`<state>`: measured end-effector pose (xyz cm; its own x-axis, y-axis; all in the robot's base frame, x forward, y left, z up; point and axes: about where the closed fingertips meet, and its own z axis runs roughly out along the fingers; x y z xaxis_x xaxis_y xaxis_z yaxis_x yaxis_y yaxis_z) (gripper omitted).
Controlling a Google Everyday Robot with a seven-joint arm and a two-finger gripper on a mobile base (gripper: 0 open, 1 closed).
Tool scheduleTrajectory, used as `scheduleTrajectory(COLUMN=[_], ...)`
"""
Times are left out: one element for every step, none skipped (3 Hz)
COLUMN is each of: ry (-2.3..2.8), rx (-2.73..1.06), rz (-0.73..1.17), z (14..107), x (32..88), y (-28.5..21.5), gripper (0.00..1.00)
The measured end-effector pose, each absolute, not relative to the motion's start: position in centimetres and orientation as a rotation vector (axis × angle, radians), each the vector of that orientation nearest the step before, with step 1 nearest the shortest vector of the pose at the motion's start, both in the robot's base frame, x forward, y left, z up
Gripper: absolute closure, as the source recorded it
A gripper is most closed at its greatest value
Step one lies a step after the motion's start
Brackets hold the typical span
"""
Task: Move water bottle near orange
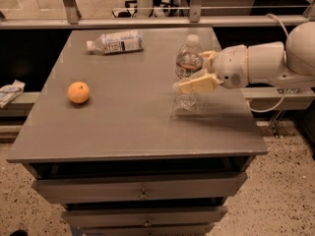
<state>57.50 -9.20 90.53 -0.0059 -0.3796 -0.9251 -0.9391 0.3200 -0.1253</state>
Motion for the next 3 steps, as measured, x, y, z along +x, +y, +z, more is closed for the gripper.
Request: scheduleTrajectory(ry=[1.552,1.538,1.543], rx=[-1.232,-1.235,-1.244], rz=[0.682,0.653,0.601], z=[91.0,92.6,95.2], x=[57.8,57.8,57.9], y=[-9.4,-9.8,-9.9], gripper=[0.64,0.86,1.00])
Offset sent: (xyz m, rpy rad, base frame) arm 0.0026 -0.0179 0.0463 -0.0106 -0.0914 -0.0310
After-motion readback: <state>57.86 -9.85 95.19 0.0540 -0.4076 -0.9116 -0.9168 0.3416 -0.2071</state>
